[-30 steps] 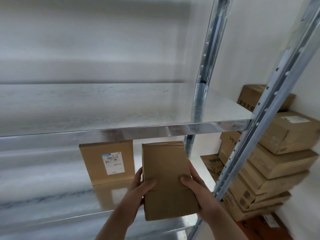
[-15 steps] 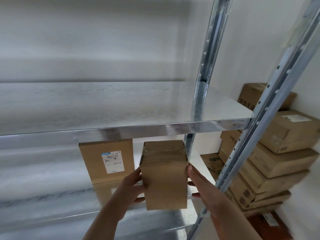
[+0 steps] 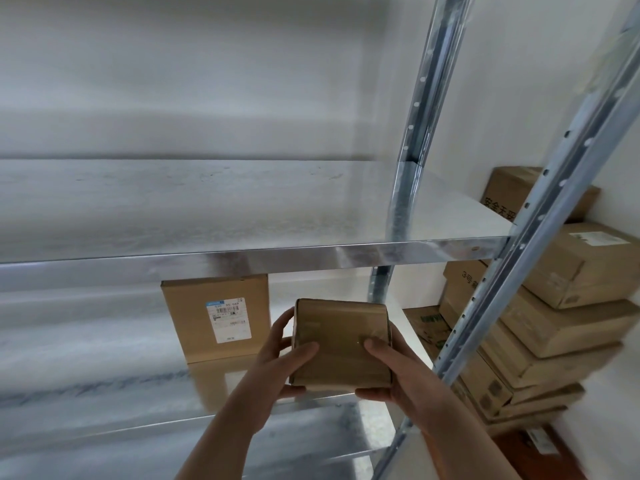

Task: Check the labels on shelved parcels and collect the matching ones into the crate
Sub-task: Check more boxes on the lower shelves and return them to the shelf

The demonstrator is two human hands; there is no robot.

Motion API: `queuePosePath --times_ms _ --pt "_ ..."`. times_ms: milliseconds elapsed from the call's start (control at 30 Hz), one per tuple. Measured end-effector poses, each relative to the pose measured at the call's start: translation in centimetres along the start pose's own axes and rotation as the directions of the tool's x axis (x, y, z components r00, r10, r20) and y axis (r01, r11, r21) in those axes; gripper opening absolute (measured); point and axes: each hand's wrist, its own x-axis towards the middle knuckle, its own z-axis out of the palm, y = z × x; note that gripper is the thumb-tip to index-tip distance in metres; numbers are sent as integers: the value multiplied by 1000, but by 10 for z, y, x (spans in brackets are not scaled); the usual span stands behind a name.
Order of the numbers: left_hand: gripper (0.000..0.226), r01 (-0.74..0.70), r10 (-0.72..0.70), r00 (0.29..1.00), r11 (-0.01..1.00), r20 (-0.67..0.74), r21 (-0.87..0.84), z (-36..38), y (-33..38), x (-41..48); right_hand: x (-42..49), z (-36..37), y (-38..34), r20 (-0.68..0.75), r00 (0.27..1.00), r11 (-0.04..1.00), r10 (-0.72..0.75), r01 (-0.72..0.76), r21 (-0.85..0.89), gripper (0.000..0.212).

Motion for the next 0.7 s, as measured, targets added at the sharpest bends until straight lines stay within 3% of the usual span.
queuePosePath --times_ms 167,333,433,500,600,700 --pt "69 -38 38 999 999 -36 5 5 2 0 2 4 4 -58 998 999 -37 38 14 56" --pt "66 -9 9 1000 1000 1 23 3 6 3 2 5 5 -70 997 998 -38 42 52 66" --pt "52 48 -47 999 995 11 -89 -1 12 4 1 -2 5 -24 999 990 -42 45 136 61" --pt "63 86 -91 995 991 -47 -105 -3 15 5 -1 -4 2 -1 998 982 -58 57 179 68" --pt "82 104 -109 991 992 -80 -64 -1 14 6 2 -2 0 -84 995 984 -58 71 164 82" --pt "71 77 -78 997 994 -24 -73 -1 10 4 8 -1 0 -114 991 991 -76 88 104 76"
